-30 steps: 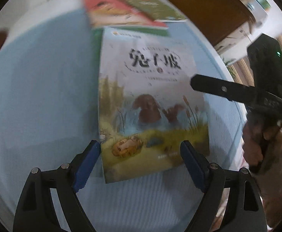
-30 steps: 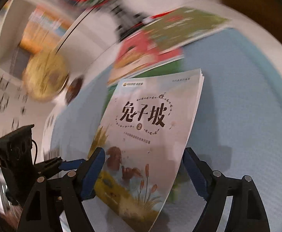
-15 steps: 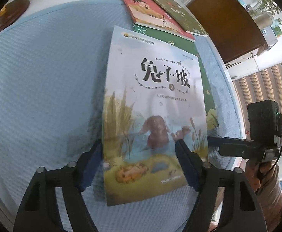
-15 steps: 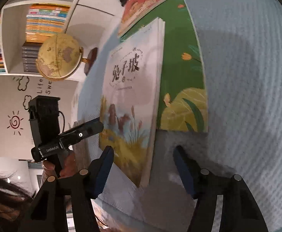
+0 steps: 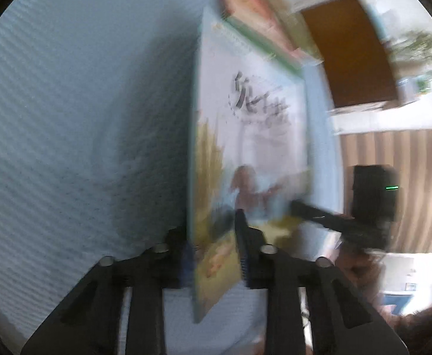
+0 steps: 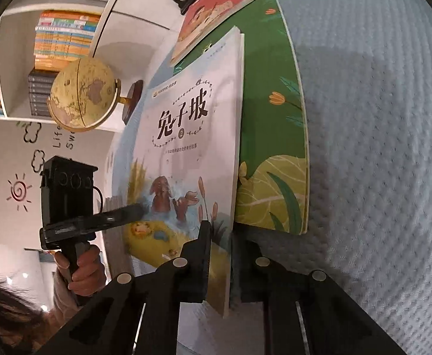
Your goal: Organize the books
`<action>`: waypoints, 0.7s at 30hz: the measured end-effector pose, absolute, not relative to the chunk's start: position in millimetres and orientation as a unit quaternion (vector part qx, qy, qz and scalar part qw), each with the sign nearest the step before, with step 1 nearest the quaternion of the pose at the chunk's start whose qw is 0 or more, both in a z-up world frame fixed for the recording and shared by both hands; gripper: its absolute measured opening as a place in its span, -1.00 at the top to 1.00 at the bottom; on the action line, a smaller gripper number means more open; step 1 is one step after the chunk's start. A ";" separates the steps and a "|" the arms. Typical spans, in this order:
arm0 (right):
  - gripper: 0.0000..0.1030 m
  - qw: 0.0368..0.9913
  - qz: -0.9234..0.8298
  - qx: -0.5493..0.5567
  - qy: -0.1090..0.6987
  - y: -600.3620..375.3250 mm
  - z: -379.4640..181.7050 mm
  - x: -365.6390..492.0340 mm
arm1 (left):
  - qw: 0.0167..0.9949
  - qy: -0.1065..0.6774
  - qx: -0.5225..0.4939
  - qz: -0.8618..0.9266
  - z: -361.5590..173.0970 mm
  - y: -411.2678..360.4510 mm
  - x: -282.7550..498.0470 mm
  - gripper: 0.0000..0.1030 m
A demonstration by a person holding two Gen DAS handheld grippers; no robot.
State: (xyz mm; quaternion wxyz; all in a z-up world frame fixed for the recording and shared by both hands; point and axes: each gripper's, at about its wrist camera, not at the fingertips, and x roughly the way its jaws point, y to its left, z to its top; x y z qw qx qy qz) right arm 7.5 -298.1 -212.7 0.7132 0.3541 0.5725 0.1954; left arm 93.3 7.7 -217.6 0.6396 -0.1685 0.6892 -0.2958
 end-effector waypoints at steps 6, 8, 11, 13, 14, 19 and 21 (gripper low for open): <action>0.77 0.732 0.188 0.321 0.570 -286.4 -198.4 9.7 | 0.668 0.689 -0.099 -0.264 -203.2 -12.7 88.9 0.62; 0.83 0.741 0.199 0.315 0.559 -281.4 -188.2 8.6 | 0.686 0.676 -0.068 -0.262 -193.7 -18.1 84.3 0.62; 0.83 0.751 0.201 0.291 0.558 -274.9 -177.2 8.2 | 0.690 0.673 -0.060 -0.260 -188.8 -19.6 82.9 0.60; 0.83 0.754 0.209 0.285 0.554 -268.7 -172.0 9.3 | 0.702 0.666 -0.038 -0.251 -184.4 -19.3 79.7 0.50; 0.83 0.755 0.211 0.283 0.552 -266.0 -169.4 9.9 | 0.709 0.660 -0.027 -0.248 -180.7 -19.5 77.3 0.47; 0.83 0.768 0.222 0.270 0.537 -256.2 -157.6 8.5 | 0.729 0.643 0.020 -0.233 -172.3 -18.3 74.9 0.38; 0.83 0.771 0.226 0.264 0.534 -251.4 -153.6 7.8 | 0.731 0.642 0.027 -0.229 -171.2 -23.9 73.3 0.38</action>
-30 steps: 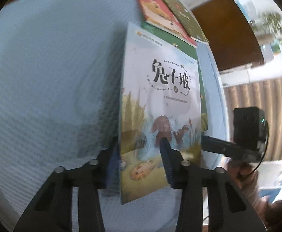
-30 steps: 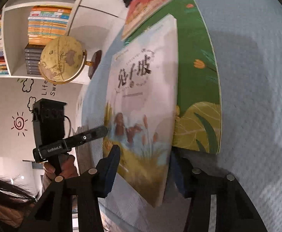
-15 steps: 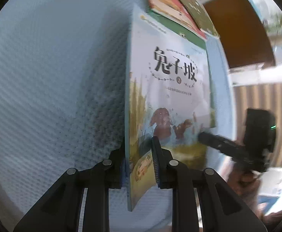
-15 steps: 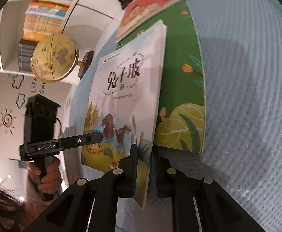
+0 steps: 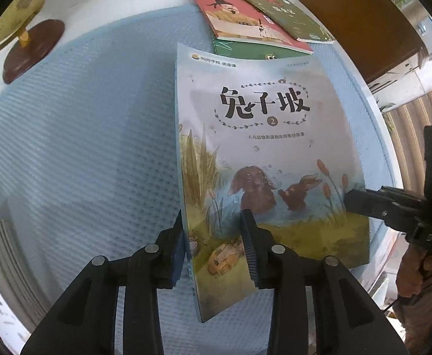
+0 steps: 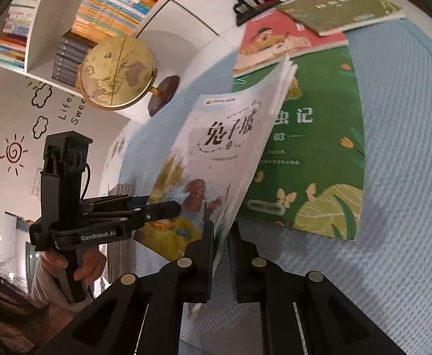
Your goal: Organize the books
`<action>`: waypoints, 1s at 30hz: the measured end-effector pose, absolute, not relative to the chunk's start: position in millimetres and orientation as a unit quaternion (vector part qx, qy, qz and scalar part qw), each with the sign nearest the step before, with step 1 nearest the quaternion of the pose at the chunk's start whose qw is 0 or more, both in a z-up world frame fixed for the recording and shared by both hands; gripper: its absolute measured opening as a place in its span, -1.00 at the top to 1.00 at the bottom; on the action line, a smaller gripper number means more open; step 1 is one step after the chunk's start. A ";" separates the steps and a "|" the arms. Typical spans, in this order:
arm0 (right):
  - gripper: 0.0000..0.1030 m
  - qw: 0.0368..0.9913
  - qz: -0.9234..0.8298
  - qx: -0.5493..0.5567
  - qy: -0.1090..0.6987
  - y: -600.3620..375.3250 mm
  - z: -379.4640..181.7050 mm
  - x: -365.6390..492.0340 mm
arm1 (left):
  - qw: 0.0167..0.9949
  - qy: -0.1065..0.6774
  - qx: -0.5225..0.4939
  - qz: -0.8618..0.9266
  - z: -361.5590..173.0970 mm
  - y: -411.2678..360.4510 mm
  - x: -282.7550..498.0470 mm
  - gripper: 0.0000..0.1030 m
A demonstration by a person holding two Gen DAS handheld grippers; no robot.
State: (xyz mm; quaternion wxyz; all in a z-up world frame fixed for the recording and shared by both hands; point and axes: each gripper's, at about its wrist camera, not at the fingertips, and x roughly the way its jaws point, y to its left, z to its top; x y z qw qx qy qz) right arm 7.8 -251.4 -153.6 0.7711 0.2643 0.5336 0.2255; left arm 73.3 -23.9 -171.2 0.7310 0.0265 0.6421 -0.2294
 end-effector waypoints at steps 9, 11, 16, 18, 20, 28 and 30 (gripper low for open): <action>0.83 0.783 0.232 0.241 0.525 -239.2 -144.0 9.6 | 0.745 0.632 0.033 -0.211 -169.5 -28.4 67.4 0.36; 0.83 0.784 0.233 0.240 0.522 -238.3 -141.7 8.9 | 0.746 0.632 0.034 -0.209 -168.9 -28.0 66.5 0.36; 0.82 0.785 0.245 0.233 0.519 -231.2 -134.6 9.7 | 0.754 0.623 0.043 -0.204 -163.6 -26.3 62.1 0.36; 0.81 0.787 0.248 0.232 0.514 -228.2 -130.5 10.1 | 0.758 0.619 0.039 -0.202 -159.8 -23.9 62.5 0.36; 0.78 0.786 0.258 0.248 0.503 -228.0 -127.9 10.3 | 0.761 0.616 0.034 -0.201 -156.3 -19.1 61.9 0.36; 0.77 0.784 0.266 0.246 0.505 -215.2 -125.0 15.5 | 0.768 0.611 0.029 -0.189 -150.6 -6.0 58.2 0.36; 0.77 0.785 0.266 0.237 0.506 -212.4 -124.3 16.1 | 0.770 0.610 0.027 -0.188 -149.5 -4.8 57.1 0.36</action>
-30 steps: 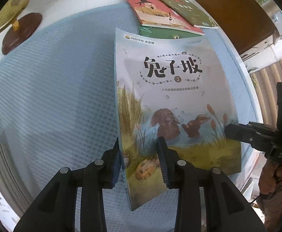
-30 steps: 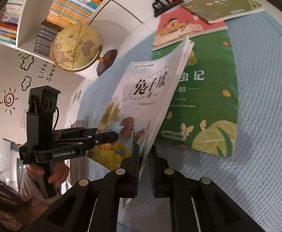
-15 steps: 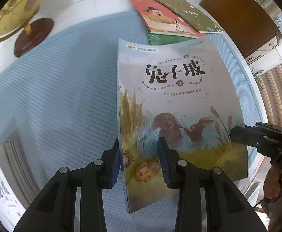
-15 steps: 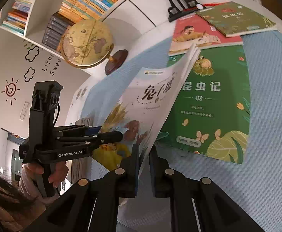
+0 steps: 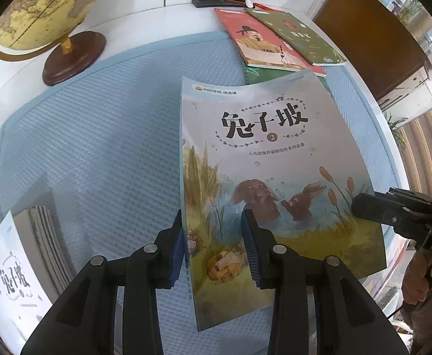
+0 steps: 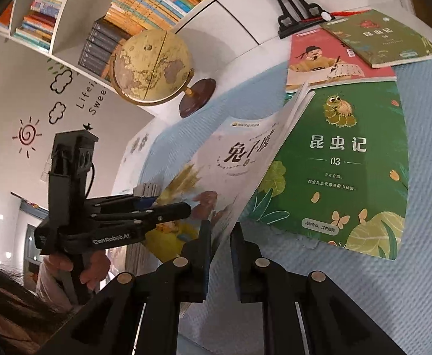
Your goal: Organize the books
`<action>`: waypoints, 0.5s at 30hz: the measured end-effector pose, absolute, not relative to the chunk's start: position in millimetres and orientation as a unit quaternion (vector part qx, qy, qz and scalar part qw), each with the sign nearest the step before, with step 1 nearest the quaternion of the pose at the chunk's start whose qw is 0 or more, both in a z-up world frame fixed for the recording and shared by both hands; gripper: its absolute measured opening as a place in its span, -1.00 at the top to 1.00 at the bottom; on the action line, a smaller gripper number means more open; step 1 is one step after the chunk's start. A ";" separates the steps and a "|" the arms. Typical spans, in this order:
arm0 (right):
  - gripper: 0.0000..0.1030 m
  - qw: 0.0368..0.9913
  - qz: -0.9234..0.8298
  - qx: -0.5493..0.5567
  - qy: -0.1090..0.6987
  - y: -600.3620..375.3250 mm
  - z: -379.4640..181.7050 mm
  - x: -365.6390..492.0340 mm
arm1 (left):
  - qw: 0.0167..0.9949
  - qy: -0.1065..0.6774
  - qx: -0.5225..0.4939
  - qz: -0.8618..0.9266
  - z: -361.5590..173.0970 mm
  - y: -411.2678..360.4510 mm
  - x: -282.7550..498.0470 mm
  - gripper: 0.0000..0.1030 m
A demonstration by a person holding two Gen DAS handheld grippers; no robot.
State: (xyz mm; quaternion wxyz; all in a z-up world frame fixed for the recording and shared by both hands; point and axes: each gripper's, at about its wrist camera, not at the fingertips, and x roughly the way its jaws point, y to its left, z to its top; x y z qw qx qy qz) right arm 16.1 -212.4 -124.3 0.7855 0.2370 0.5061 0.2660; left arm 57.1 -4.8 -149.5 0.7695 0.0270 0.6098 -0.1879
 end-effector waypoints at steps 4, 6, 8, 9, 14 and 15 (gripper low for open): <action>0.77 0.787 0.266 0.234 0.505 -211.9 -123.2 17.1 | 0.770 0.609 0.025 -0.188 -147.9 -4.8 54.5 0.36; 0.77 0.789 0.264 0.232 0.504 -212.2 -121.6 18.0 | 0.772 0.606 0.022 -0.190 -145.8 -4.4 52.6 0.36; 0.77 0.790 0.263 0.230 0.503 -213.5 -120.5 18.9 | 0.773 0.604 0.018 -0.192 -143.6 -3.4 50.6 0.36; 0.77 0.791 0.263 0.230 0.503 -214.2 -120.0 19.5 | 0.774 0.603 0.014 -0.193 -142.6 -2.2 50.0 0.36; 0.77 0.794 0.265 0.225 0.500 -212.6 -114.7 21.1 | 0.778 0.598 0.005 -0.191 -137.0 3.7 46.2 0.36; 0.77 0.794 0.266 0.224 0.499 -211.4 -113.8 21.2 | 0.780 0.597 0.004 -0.190 -135.3 5.7 45.6 0.36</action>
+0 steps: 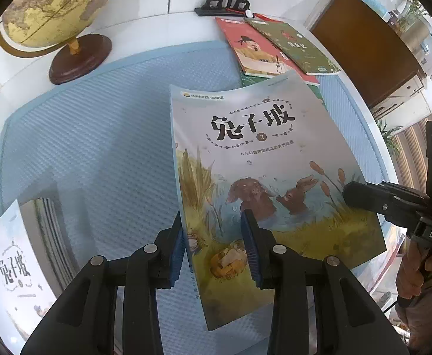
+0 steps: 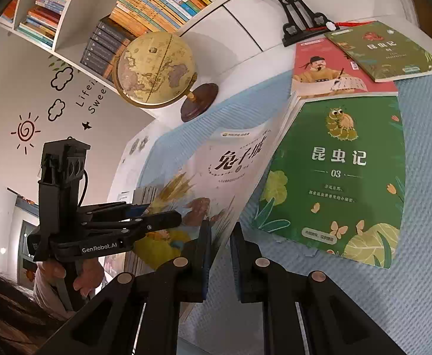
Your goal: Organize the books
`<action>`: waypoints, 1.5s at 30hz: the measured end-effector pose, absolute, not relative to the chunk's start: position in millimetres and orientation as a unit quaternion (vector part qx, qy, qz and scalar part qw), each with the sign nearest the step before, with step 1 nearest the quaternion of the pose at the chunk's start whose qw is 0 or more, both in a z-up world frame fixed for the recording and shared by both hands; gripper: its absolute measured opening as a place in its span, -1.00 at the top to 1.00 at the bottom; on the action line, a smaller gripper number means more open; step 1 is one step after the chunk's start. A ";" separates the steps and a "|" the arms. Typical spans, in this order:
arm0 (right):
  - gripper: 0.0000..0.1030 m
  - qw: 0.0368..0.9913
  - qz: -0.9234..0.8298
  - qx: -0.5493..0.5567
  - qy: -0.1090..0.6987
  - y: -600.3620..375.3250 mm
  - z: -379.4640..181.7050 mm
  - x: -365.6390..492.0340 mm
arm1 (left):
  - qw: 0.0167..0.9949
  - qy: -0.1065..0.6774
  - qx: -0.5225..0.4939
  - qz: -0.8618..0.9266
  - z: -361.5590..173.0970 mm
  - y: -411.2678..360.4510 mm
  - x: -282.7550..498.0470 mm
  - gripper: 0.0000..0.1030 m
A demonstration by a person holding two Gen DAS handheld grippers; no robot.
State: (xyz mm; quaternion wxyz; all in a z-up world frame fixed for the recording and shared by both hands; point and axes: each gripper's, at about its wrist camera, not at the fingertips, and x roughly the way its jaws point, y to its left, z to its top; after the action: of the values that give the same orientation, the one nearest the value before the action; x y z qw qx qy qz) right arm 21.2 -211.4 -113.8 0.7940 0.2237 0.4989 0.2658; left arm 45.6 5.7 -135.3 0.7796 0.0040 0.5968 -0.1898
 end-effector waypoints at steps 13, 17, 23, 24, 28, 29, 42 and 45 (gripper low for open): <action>0.77 0.803 0.283 0.209 0.481 -176.4 -83.9 16.4 | 0.800 0.574 -0.018 -0.173 -106.5 45.4 32.0 0.36; 0.77 0.803 0.293 0.202 0.478 -156.6 -73.7 17.3 | 0.808 0.567 -0.026 -0.161 -95.9 67.8 25.9 0.36; 0.77 0.799 0.316 0.190 0.475 -116.7 -62.0 16.9 | 0.818 0.557 -0.042 -0.137 -83.2 111.2 13.0 0.36; 0.77 0.798 0.320 0.188 0.475 -108.5 -60.8 17.0 | 0.820 0.556 -0.045 -0.133 -81.5 118.7 10.8 0.36; 0.77 0.791 0.337 0.180 0.477 -76.5 -58.3 18.0 | 0.824 0.553 -0.055 -0.107 -76.7 153.4 0.9 0.36; 0.77 0.788 0.345 0.178 0.478 -65.5 -58.1 17.7 | 0.825 0.553 -0.056 -0.102 -76.6 160.1 -1.0 0.36; 0.76 0.758 0.399 0.159 0.491 30.6 -64.5 12.8 | 0.827 0.553 -0.093 -0.042 -83.2 249.9 -38.6 0.36; 0.76 0.753 0.405 0.159 0.494 45.9 -68.2 10.1 | 0.826 0.554 -0.101 -0.035 -87.3 264.3 -46.5 0.36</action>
State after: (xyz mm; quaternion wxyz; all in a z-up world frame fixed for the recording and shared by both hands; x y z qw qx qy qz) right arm 10.1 45.9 -68.2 0.7526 0.1588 0.4943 0.4051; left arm -46.5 264.3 -87.2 0.8258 -0.1015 0.5537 -0.0347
